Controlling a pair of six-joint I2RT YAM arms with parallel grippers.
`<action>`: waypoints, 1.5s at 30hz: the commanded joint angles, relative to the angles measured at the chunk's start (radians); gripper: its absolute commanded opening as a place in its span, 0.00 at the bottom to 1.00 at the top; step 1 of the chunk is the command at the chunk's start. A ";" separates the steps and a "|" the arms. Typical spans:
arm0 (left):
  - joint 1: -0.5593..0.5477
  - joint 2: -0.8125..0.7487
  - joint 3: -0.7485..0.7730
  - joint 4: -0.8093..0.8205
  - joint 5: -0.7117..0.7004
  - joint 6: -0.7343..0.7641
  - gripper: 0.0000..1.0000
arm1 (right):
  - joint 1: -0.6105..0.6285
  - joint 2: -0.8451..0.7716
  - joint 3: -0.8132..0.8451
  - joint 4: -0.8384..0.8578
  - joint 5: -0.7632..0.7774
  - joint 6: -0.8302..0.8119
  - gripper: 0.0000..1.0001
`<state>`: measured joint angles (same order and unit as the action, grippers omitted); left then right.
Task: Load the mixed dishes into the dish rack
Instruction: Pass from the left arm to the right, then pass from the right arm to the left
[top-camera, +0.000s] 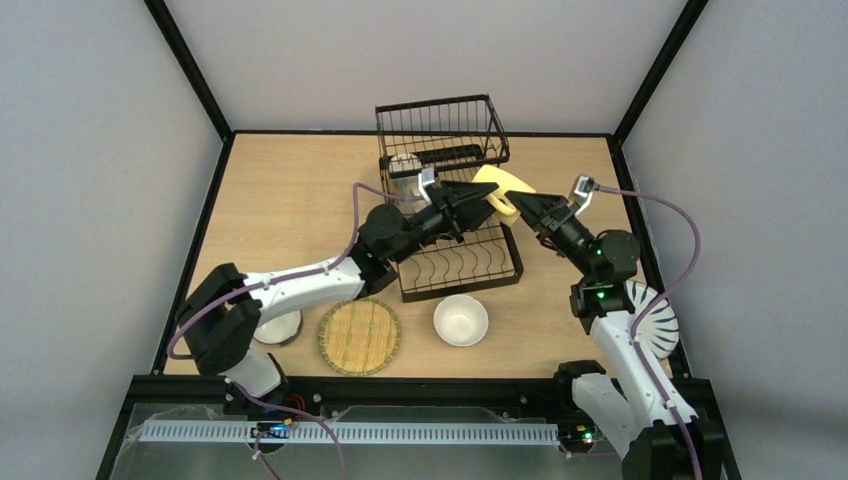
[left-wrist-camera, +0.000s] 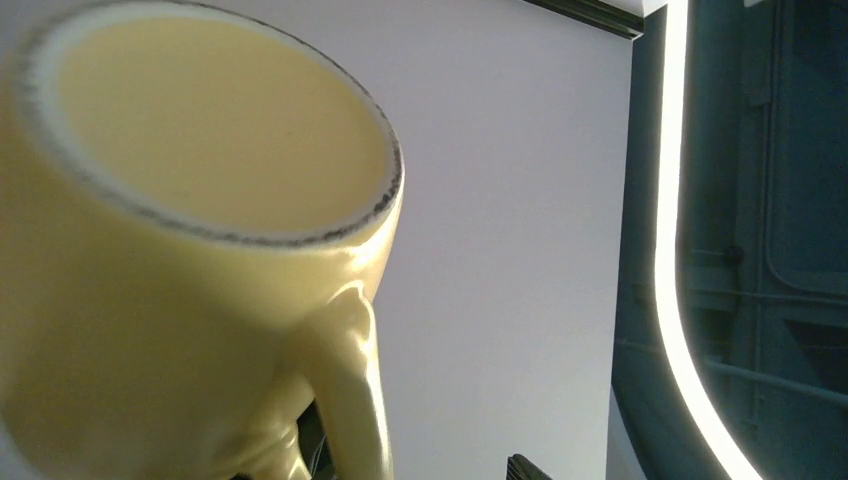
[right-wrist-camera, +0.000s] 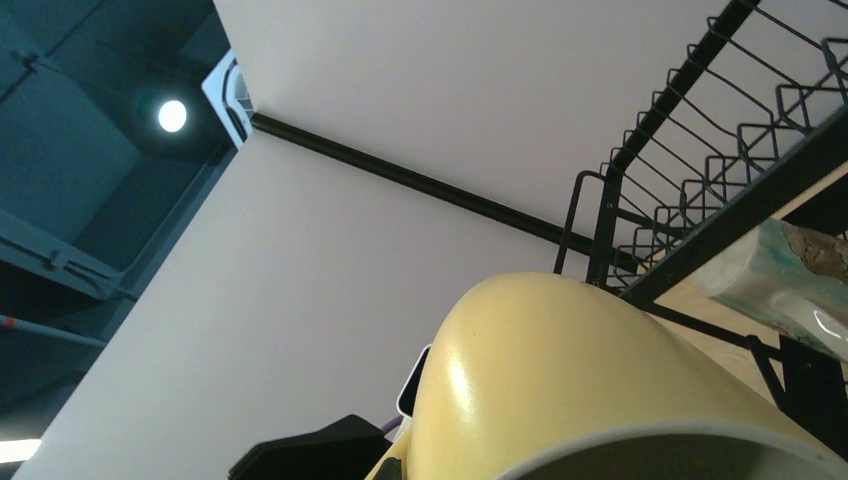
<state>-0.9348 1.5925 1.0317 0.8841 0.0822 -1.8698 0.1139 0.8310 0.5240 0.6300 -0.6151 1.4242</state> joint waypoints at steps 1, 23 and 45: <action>0.027 -0.089 -0.040 -0.055 0.056 0.016 0.85 | 0.000 0.020 0.067 0.103 0.013 -0.076 0.00; 0.128 -0.139 0.021 -0.317 0.177 0.083 0.99 | 0.003 0.170 0.497 -0.189 -0.147 -0.680 0.00; 0.144 -0.048 0.125 -0.260 0.175 0.046 0.99 | 0.015 0.120 0.510 -0.359 -0.187 -0.886 0.00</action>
<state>-0.7952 1.5253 1.1179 0.6144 0.2398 -1.8107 0.1200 0.9798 0.9977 0.2222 -0.7868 0.5831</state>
